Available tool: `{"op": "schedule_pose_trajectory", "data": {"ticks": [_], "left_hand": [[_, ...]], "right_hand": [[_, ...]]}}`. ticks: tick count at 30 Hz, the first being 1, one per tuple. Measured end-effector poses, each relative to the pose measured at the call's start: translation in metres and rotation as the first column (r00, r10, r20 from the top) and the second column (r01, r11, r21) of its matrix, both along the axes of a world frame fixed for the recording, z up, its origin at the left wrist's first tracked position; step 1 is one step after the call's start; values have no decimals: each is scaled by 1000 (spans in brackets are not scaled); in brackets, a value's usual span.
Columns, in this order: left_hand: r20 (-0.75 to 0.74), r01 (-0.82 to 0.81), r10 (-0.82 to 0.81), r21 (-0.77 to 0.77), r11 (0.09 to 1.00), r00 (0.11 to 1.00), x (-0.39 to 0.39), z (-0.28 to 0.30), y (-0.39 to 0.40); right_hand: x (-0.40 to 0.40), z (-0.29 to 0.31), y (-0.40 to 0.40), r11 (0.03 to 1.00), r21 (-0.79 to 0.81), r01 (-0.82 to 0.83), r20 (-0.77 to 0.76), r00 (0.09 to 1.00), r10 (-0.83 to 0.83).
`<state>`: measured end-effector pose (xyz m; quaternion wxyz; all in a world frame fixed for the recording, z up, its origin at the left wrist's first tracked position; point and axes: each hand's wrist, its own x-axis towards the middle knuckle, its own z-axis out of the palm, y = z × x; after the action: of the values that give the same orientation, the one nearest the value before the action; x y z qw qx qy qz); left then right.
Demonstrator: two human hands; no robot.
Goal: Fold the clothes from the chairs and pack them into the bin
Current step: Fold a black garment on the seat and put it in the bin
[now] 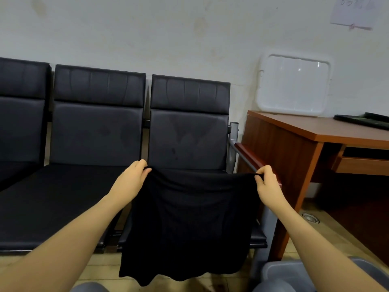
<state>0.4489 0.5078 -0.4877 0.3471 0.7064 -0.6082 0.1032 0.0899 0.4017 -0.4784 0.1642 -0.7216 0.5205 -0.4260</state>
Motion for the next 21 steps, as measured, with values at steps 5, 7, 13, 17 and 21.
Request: {"op": "schedule_pose_trajectory", "data": {"ticks": [5, 7, 13, 17, 21], "left_hand": [[213, 14, -3, -51, 999, 977, 5, -4, 7], [240, 9, 9, -72, 997, 971, 6, -10, 10], [-5, 28, -29, -119, 993, 1000, -1, -15, 29], [67, 41, -30, -183, 982, 997, -1, -20, 42], [211, 162, -144, -68, 984, 967, 4, -36, 38]], "right_hand": [[-12, -11, 14, 998, 62, 9, -276, 961, 9], [-11, -16, 19, 999, 47, -4, -231, 973, 15], [-5, -16, 29, 992, -79, 98, 3, 995, -98], [-8, -23, 34, 971, -103, 217, 116, 972, -205], [-6, -40, 34, 967, -113, 228, 46, 973, -224]]}}
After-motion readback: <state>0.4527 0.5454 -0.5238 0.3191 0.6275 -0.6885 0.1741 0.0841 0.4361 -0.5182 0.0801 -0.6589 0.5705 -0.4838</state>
